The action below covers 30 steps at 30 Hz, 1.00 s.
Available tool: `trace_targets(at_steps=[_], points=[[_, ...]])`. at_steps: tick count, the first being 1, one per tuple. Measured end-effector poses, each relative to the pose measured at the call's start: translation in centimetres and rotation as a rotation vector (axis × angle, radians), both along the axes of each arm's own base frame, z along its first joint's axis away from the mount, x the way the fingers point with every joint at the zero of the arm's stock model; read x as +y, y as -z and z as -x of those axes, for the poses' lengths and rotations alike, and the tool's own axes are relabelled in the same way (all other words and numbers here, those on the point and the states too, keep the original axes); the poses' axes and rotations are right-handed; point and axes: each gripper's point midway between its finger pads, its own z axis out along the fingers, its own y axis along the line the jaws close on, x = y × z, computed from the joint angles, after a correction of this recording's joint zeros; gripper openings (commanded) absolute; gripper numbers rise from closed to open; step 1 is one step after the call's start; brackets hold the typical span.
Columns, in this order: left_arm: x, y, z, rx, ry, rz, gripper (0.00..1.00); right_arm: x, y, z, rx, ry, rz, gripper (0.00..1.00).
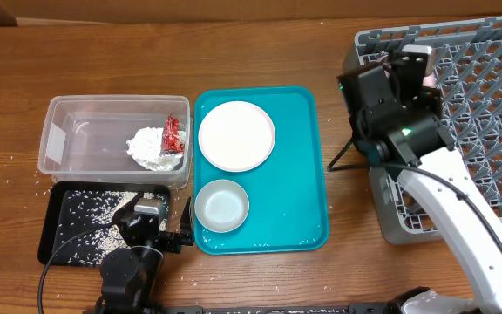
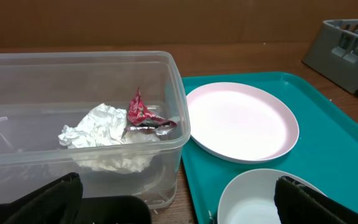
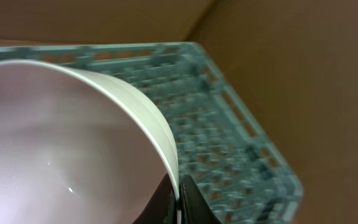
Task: Sort waste into correct bins and load items into the dishwasher
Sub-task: 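Carry the pink bowl into the dish rack and open the right gripper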
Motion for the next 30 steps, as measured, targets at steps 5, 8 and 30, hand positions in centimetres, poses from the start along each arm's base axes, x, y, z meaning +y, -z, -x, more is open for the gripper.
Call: trace_targets(at_steps=[5,8,30], points=[[0.0,0.0,0.0,0.0,0.0,0.0,1.0,-5.1,1.3,0.0,0.076,0.174,0.117,0.04],[0.0,0.0,0.0,0.0,0.0,0.0,1.0,-7.6,3.2,0.3,0.172,0.242,0.147,0.04],[0.0,0.0,0.0,0.0,0.0,0.0,1.0,-5.6,10.6,0.7,0.492,0.187,0.153,0.04]])
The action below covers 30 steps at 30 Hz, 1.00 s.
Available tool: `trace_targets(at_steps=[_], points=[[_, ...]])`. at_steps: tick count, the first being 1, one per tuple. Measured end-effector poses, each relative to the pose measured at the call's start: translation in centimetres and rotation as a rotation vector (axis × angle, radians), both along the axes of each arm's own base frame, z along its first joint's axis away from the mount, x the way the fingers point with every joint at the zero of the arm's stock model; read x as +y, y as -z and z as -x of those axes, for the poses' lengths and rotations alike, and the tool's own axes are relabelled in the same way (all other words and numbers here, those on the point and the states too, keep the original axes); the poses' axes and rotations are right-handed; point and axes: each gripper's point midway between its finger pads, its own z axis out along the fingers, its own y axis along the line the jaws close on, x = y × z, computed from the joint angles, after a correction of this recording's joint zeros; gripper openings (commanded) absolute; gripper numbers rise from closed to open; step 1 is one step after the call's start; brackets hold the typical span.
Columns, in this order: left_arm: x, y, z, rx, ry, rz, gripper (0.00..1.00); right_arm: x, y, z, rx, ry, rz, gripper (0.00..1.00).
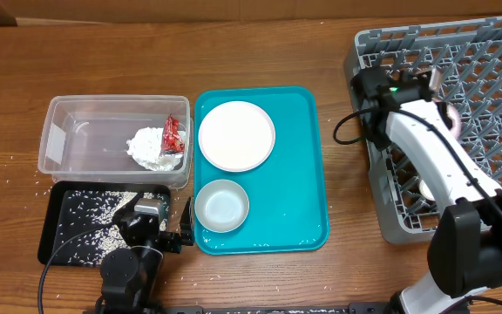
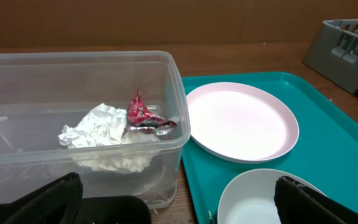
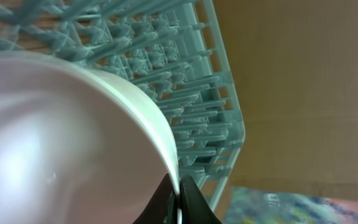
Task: Sort waste into correct bins and load items into the dishwasher
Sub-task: 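Carry the pink bowl into the dish rack and open the right gripper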
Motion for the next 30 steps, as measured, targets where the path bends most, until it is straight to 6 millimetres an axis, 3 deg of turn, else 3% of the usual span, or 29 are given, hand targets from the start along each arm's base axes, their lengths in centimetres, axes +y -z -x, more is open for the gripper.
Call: trace_targets(at_steps=[6,13,23,30], points=[[0.0,0.0,0.0,0.0,0.0,0.0,1.0,1.4,-0.2,0.1,0.008,-0.037,0.014,0.04],[0.0,0.0,0.0,0.0,0.0,0.0,1.0,1.6,-1.3,0.1,0.017,-0.065,0.097,0.04],[0.0,0.0,0.0,0.0,0.0,0.0,1.0,-1.1,-1.3,0.0,-0.032,0.021,0.083,0.04],[0.0,0.0,0.0,0.0,0.0,0.0,1.0,0.0,-0.6,-0.3,-0.027,-0.003,0.055,0.04]])
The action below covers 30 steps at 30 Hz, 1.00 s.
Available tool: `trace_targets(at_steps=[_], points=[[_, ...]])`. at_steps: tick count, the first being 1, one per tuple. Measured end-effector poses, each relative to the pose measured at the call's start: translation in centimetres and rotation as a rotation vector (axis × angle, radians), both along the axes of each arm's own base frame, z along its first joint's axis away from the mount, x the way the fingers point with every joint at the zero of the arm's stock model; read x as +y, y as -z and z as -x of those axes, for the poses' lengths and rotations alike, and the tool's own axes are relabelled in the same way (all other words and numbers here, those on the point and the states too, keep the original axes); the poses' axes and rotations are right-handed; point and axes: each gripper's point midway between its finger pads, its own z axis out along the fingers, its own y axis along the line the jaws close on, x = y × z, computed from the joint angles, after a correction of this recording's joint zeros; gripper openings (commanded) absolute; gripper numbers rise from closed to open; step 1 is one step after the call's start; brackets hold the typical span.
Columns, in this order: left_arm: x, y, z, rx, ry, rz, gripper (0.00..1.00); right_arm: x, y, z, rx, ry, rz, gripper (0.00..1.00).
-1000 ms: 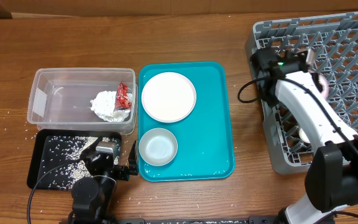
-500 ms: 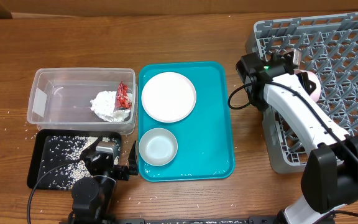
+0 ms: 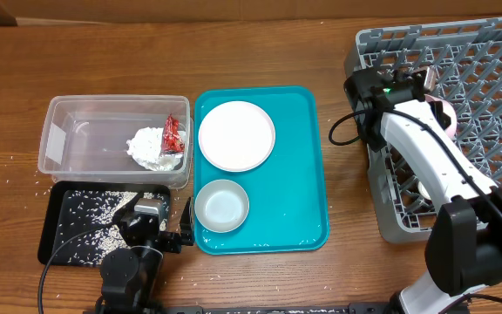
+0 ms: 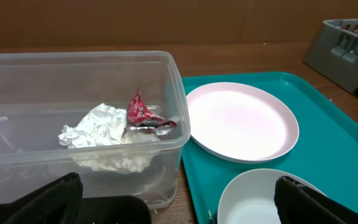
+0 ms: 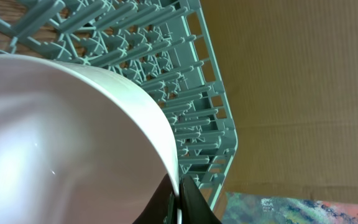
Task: Sort waste into correct bins and load items into the dishwasher
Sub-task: 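Carry the pink bowl into the dish rack and open the right gripper, then move the right gripper to the tray and grasp the small white bowl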
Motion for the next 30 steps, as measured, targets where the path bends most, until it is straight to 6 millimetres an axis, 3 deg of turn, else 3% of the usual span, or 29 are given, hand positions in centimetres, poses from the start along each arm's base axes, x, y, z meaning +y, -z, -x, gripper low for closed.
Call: trace_targets(at_steps=[5,15,22,28,30], points=[[0.0,0.0,0.0,0.0,0.0,0.0,1.0,0.4,0.1,0.2,0.021,-0.017,0.023,0.04],[0.0,0.0,0.0,0.0,0.0,0.0,1.0,-0.2,-1.7,-0.1,-0.008,-0.026,0.147,0.04],[0.0,0.0,0.0,0.0,0.0,0.0,1.0,-0.3,-0.1,-0.5,0.02,-0.016,0.126,0.04],[0.0,0.0,0.0,0.0,0.0,0.0,1.0,2.6,0.4,-0.7,0.075,-0.107,0.161,0.05],[0.0,0.0,0.0,0.0,0.0,0.0,1.0,2.9,0.6,-0.6,0.095,-0.118,0.168,0.16]])
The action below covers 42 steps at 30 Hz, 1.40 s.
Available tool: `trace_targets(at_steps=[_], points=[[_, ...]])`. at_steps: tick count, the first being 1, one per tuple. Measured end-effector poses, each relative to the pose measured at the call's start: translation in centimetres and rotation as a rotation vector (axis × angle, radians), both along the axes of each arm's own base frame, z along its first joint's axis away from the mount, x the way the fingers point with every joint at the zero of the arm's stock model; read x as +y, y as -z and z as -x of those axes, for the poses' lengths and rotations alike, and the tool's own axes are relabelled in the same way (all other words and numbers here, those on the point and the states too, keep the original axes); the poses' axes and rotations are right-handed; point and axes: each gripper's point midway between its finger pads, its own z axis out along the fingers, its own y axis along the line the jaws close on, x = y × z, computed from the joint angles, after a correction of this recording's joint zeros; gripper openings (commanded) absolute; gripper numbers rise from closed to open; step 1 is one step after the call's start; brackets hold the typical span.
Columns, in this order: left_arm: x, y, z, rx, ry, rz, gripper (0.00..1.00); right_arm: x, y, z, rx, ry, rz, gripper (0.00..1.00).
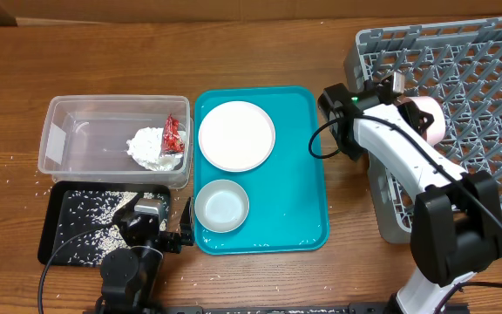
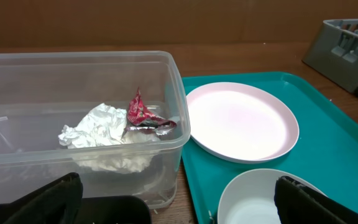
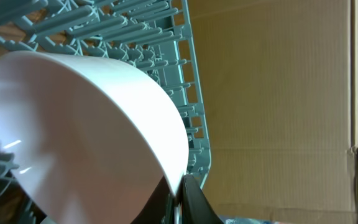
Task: Sort waste into correct bins and load items into the dishwasher
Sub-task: 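Move the right gripper to the tray and grasp the small white bowl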
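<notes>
My right gripper (image 3: 180, 190) is shut on the rim of a white bowl (image 3: 86, 137). The bowl (image 1: 429, 119) lies tipped on its side in the left part of the grey dishwasher rack (image 1: 486, 78). A white plate (image 1: 236, 135) and a small white bowl (image 1: 221, 207) sit on the teal tray (image 1: 299, 183). My left gripper (image 2: 174, 208) is open and low at the table's front. One of its fingers is over the small bowl (image 2: 253, 199), the other by the black tray.
A clear bin (image 1: 68, 139) holds crumpled tissue (image 1: 151, 146) and a red wrapper (image 1: 172, 133). A black tray (image 1: 81, 218) with scattered rice lies in front of it. The right arm's cable hangs beside the rack's left wall (image 1: 382, 187).
The right wrist has swung further left of the rack, and the held bowl is tipped more onto its side among the tines. The left arm and the tray items are unchanged.
The right gripper first held the bowl high over the rack's left corner. A second later it was down at the rack's left part, and it has stayed there with the bowl tilting further each time. The left gripper rested open throughout.
</notes>
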Motion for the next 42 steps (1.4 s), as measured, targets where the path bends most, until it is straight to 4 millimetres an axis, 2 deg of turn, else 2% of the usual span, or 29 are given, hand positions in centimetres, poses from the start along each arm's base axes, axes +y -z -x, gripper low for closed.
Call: trace_targets(at_steps=[1,2,8,13,16,17,19,20,21,23,24,26,29,30,31,32,33,37,38,39,40,42], points=[[0.0,0.0,0.0,0.0,0.0,0.0,1.0,0.2,0.1,0.2,0.014,-0.004,-0.003,0.27],[0.0,0.0,0.0,0.0,0.0,0.0,1.0,0.4,0.2,0.4,0.02,-0.006,-0.006,0.33],[0.0,0.0,0.0,0.0,0.0,0.0,1.0,2.9,1.0,1.9,0.051,-0.005,-0.11,0.33],[0.0,0.0,0.0,0.0,0.0,0.0,1.0,6.4,0.3,2.3,0.01,0.012,-0.282,0.36],[0.0,0.0,0.0,0.0,0.0,0.0,1.0,10.7,-0.2,2.1,-0.025,-0.017,-0.453,0.45],[0.0,0.0,0.0,0.0,0.0,0.0,1.0,11.6,-0.1,2.2,-0.018,-0.026,-0.491,0.45],[0.0,0.0,0.0,0.001,0.0,0.0,1.0,15.4,1.0,2.4,0.01,-0.053,-0.661,0.44],[0.0,0.0,0.0,0.001,0.0,0.0,1.0,16.2,1.4,2.5,0.025,-0.06,-0.699,0.44],[0.0,0.0,0.0,0.001,0.0,0.0,1.0,18.0,2.2,2.8,0.067,-0.075,-0.786,0.44],[0.0,0.0,0.0,0.001,0.0,0.0,1.0,22.2,3.9,3.9,0.198,-0.126,-0.979,0.46],[0.0,0.0,0.0,0.0,0.0,0.0,1.0,25.1,4.6,4.6,0.28,-0.171,-1.112,0.46],[0.0,0.0,0.0,0.001,0.0,0.0,1.0,29.8,5.2,5.9,0.398,-0.248,-1.322,0.48],[0.0,0.0,0.0,0.001,0.0,0.0,1.0,33.2,6.5,8.0,0.485,-0.261,-1.464,0.49],[0.0,0.0,0.0,0.001,0.0,0.0,1.0,34.1,8.5,11.0,0.579,-0.198,-1.502,0.49],[0.0,0.0,0.0,0.001,0.0,0.0,1.0,35.1,9.1,10.8,0.556,-0.218,-1.546,0.45],[0.0,0.0,0.0,0.001,0.0,0.0,1.0,35.8,9.7,10.7,0.536,-0.223,-1.573,0.43],[0.0,0.0,0.0,0.001,0.0,0.0,1.0,35.9,11.1,11.3,0.538,-0.194,-1.584,0.38],[0.0,0.0,0.0,0.001,0.0,0.0,1.0,35.3,13.9,13.1,0.548,-0.108,-1.577,0.37],[0.0,0.0,0.0,0.001,0.0,0.0,1.0,35.3,14.5,13.2,0.535,-0.094,-1.584,0.28],[0.0,0.0,0.0,0.001,0.0,0.0,1.0,35.1,14.8,13.3,0.528,-0.078,-1.585,0.12],[0.0,0.0,0.0,0.001,0.0,0.0,1.0,35.0,15.2,13.4,0.521,-0.059,-1.585,0.06],[0.0,0.0,0.0,0.001,0.0,0.0,1.0,34.6,15.5,13.7,0.515,-0.027,-1.578,0.04]])
